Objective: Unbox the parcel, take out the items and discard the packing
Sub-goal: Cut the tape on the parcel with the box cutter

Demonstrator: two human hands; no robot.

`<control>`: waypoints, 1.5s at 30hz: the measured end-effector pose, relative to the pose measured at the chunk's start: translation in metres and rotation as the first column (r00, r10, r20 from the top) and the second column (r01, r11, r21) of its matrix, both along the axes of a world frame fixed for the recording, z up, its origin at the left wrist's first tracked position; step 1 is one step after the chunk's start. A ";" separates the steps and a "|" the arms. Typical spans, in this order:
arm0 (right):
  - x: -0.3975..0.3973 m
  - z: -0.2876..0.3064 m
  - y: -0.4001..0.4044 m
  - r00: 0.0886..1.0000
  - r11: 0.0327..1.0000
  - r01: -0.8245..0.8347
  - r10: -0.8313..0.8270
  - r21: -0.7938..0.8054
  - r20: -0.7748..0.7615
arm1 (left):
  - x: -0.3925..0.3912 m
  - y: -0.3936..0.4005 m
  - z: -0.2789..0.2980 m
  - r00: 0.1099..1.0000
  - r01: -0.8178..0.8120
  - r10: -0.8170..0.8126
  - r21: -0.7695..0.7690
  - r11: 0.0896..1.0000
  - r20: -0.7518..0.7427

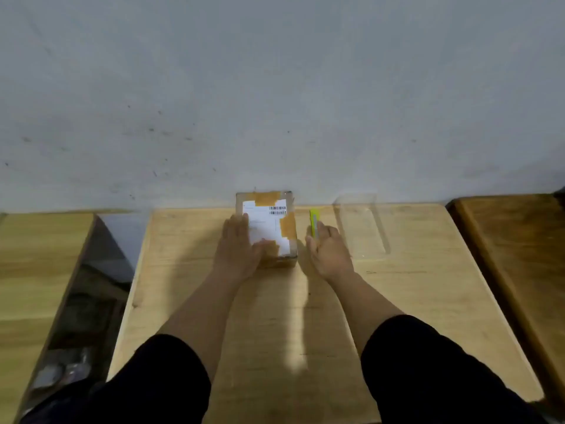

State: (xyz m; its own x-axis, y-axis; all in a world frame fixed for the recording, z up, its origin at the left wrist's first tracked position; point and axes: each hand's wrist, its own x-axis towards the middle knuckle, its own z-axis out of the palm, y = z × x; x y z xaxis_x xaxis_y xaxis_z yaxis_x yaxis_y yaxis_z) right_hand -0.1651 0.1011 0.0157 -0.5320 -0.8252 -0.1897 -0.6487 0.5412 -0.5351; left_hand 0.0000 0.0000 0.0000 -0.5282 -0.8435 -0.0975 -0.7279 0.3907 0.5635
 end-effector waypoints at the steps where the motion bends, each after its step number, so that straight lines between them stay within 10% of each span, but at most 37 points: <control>1: -0.003 -0.010 -0.002 0.999 1.000 0.030 -0.030 0.002 0.010 | -0.001 -0.001 -0.007 1.000 -0.024 0.024 0.022 0.999 -0.011; 14: -0.018 -0.061 -0.020 0.983 0.985 0.167 -0.164 -0.031 0.087 | 0.001 -0.001 -0.032 0.958 -0.136 0.182 0.211 0.968 -0.220; 23: -0.009 -0.034 -0.016 0.743 0.846 0.499 -0.307 -0.187 0.594 | -0.005 0.005 -0.023 0.943 -0.163 0.219 0.227 0.960 -0.250; 34: 0.011 -0.032 -0.055 0.874 0.970 0.225 -0.161 -0.088 0.458 | -0.009 -0.015 -0.016 0.873 -0.263 0.412 0.457 0.849 -0.262; 45: 0.027 -0.038 -0.047 0.799 0.966 0.191 -0.050 -0.174 0.599 | -0.003 0.000 -0.024 0.824 -0.285 0.475 0.497 0.820 -0.310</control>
State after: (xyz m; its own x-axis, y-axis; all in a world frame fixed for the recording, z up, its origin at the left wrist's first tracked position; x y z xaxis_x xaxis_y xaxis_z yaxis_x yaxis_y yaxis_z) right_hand -0.1382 0.0541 -0.0218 -0.4743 -0.8188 -0.3234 -0.1103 0.4197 -0.9010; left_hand -0.0030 0.0003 -0.0239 -0.2422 -0.9107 -0.3346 -0.4356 -0.2061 0.8763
